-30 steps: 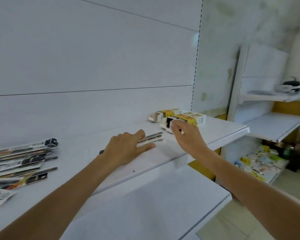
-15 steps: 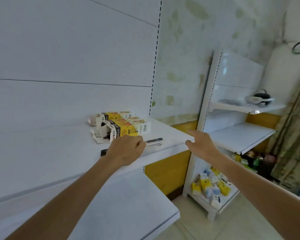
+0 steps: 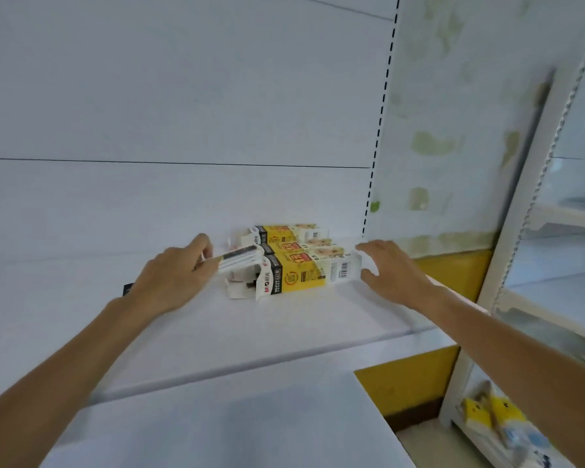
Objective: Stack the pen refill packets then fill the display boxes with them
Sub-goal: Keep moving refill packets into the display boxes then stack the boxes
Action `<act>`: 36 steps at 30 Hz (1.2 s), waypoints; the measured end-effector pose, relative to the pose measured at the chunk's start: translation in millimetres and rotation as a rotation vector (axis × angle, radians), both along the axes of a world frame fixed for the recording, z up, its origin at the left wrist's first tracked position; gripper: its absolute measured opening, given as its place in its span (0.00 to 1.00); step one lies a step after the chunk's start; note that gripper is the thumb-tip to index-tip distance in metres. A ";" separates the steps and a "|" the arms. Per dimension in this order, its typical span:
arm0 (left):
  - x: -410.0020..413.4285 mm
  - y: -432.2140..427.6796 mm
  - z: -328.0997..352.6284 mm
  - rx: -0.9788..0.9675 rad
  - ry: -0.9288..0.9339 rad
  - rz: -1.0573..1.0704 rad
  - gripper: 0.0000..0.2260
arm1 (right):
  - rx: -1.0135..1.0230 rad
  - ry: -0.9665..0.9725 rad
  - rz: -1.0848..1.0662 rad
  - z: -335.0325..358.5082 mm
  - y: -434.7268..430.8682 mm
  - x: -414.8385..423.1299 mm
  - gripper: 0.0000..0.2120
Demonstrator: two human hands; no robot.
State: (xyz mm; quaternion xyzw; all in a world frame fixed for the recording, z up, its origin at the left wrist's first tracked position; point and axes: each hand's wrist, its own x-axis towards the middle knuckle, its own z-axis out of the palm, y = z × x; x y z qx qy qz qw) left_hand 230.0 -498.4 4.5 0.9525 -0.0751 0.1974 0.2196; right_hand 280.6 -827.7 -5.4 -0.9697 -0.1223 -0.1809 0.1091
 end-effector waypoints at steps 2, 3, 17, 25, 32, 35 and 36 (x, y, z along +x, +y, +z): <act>0.8 16.1 -1.2 0.070 0.070 0.100 0.07 | -0.052 -0.067 0.103 2.3 15.7 15.2 0.21; 0.7 19.6 -2.3 0.102 0.120 0.140 0.08 | -0.055 -0.082 0.145 2.2 23.3 20.2 0.20; 8.9 -13.0 -15.9 0.084 0.162 0.269 0.07 | 0.014 -0.316 0.361 -19.4 34.8 50.4 0.20; 42.8 -68.5 -6.4 -0.182 0.055 0.150 0.12 | 0.087 -0.311 0.387 -25.6 32.8 56.0 0.22; 43.7 -61.2 -3.3 -0.278 -0.445 0.307 0.14 | 0.108 -0.311 0.394 -28.0 32.0 60.4 0.24; 30.5 -33.0 7.3 -0.186 -0.218 0.549 0.12 | 0.097 -0.327 0.393 -29.7 32.3 62.6 0.23; 25.5 -23.8 6.3 -0.116 -0.039 0.633 0.14 | 0.093 -0.332 0.391 -30.2 32.7 63.4 0.23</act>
